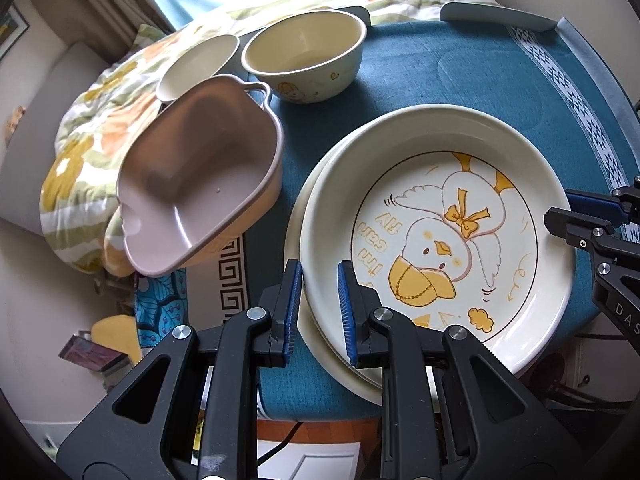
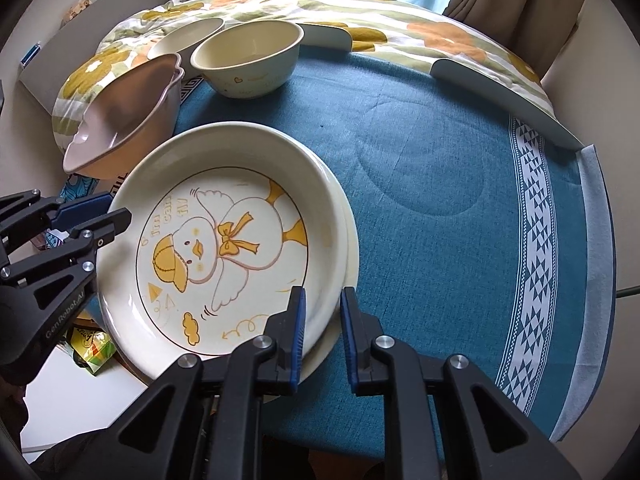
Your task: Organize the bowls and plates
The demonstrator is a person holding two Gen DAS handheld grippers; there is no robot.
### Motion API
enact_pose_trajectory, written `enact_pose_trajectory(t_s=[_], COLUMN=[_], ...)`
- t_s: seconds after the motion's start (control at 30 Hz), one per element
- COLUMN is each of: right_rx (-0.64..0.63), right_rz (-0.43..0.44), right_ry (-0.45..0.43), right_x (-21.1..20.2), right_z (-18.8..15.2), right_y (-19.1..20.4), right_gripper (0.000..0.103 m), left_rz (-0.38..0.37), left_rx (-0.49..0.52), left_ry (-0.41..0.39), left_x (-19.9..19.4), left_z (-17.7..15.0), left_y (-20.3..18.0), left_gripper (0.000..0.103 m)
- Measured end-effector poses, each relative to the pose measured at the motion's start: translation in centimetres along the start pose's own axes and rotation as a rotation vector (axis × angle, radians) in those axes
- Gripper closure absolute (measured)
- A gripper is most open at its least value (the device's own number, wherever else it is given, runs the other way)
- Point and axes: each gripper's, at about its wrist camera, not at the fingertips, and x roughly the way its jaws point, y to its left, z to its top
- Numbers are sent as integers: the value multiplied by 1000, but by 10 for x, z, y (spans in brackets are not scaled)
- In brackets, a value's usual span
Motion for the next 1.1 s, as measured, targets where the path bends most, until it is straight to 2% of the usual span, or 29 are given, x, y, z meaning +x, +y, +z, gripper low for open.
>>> enact_pose_trajectory(t_s=[0.17, 0.3, 0.37, 0.4, 0.43, 0.47, 0.5, 0.53, 0.6, 0.73, 0.87, 1.0, 1.1], right_rx=[18, 62, 77, 79, 81, 82, 80, 75, 64, -3, -89, -99, -90], right_rz=[-1, 46, 67, 78, 100, 117, 133, 145, 174, 222, 206, 202, 236], right_ry=[-37, -69, -115, -140, -176, -202, -224, -234, -252, -288, -251, -258, -195], right_x=[-13, -30, -43, -49, -56, -62, -66, -69, -72, -72, -65, -54, -28], right_z=[5, 17, 24, 28, 31, 35, 39, 44, 52, 69, 90, 114, 136], right_y=[-4, -19, -26, -28, -30, -32, -33, -33, -31, -13, 14, 40, 56], right_gripper=[87, 85, 58, 22, 1, 0, 0, 0, 0, 0, 0, 0, 0], left_rz=[-14, -24, -47, -48, -41, -36, -37, -38, -26, 3, -126, -179, -247], left_rx=[-20, -55, -93, -114, -128, -143, -155, -174, -217, -264, -380, -445, -467], left_ry=[-25, -80, -98, -110, -120, -127, -131, -139, -168, -148, -143, -119, -89], left_x=[-13, -39, -51, -57, -62, -66, -69, -72, -80, -81, -76, -53, -29], left_z=[4, 18, 25, 27, 29, 30, 31, 31, 28, 27, 18, 18, 18], left_y=[4, 16, 27, 33, 38, 44, 49, 56, 70, 99, 144, 178, 192], left_gripper=[87, 87, 86, 86, 83, 66, 22, 4, 0, 0, 0, 1, 2])
